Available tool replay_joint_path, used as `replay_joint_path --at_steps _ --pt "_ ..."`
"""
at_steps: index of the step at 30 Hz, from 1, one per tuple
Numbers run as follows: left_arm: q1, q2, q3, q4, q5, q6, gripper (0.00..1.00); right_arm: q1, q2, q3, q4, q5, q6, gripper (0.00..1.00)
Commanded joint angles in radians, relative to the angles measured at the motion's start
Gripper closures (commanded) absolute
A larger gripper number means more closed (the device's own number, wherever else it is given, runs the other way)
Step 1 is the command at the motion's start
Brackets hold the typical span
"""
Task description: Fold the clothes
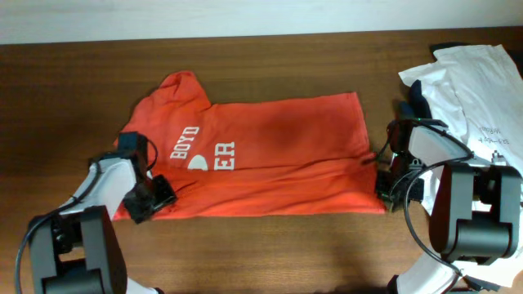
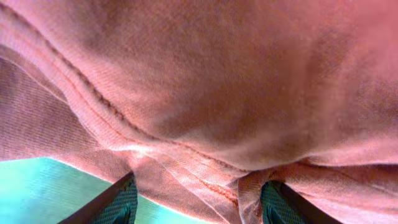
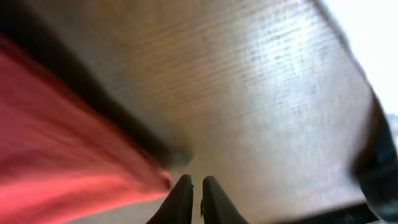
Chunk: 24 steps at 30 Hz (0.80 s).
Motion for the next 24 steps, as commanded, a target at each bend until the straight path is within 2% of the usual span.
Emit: replay_joint_path --at_steps 1,4,5,7,9,11,12,13,14,16,18,19,20,24 --pt "0.068 0.029 -0.064 -0.033 -0.088 0.0 0.38 -0.006 0.009 -0.007 -0.018 0.026 0.009 0.89" --pt "0.071 -0.103 -0.064 -0.016 -0.071 0.06 0.37 -0.006 0.009 -0.007 -0.018 0.024 0.009 0.89" --pt "0.071 -0.17 -0.064 -0.003 -0.071 0.066 0.36 -0.006 0.006 -0.007 -0.018 0.011 0.008 0.95" --pt "0.071 -0.271 -0.059 0.008 -0.067 0.068 0.27 -0.006 -0.022 0.004 -0.018 0.0 0.009 0.96" --pt "0.071 -0.344 -0.037 0.009 -0.02 0.154 0.25 -0.006 -0.081 0.055 -0.027 -0.036 0.008 0.95" --pt "0.071 -0.376 0.021 0.015 0.018 0.184 0.24 -0.006 -0.149 0.167 -0.056 -0.081 0.008 0.86" --pt "0.071 -0.369 0.089 0.048 0.066 0.207 0.17 -0.005 -0.172 0.229 -0.063 -0.112 0.002 0.73" --pt "0.071 -0.354 0.132 0.089 0.105 0.229 0.14 -0.005 -0.184 0.28 -0.063 -0.155 -0.029 0.6" --pt "0.071 -0.328 0.177 0.132 0.122 0.232 0.13 -0.005 -0.188 0.324 -0.063 -0.201 -0.068 0.53" --pt "0.071 -0.246 0.269 0.188 0.146 0.26 0.13 -0.005 -0.188 0.369 -0.062 -0.237 -0.083 0.44" --pt "0.071 -0.102 0.409 0.215 0.176 0.3 0.13 -0.005 -0.188 0.372 -0.057 -0.25 -0.098 0.42" --pt "0.071 -0.047 0.458 0.22 0.176 0.305 0.09 -0.005 -0.188 0.372 -0.057 -0.25 -0.098 0.41" --pt "0.07 0.08 0.57 0.242 0.193 0.317 0.08 -0.005 -0.188 0.372 -0.055 -0.25 -0.098 0.41" --pt "0.063 0.352 0.79 0.319 0.229 0.347 0.08 -0.005 -0.188 0.372 -0.051 -0.252 -0.098 0.41"
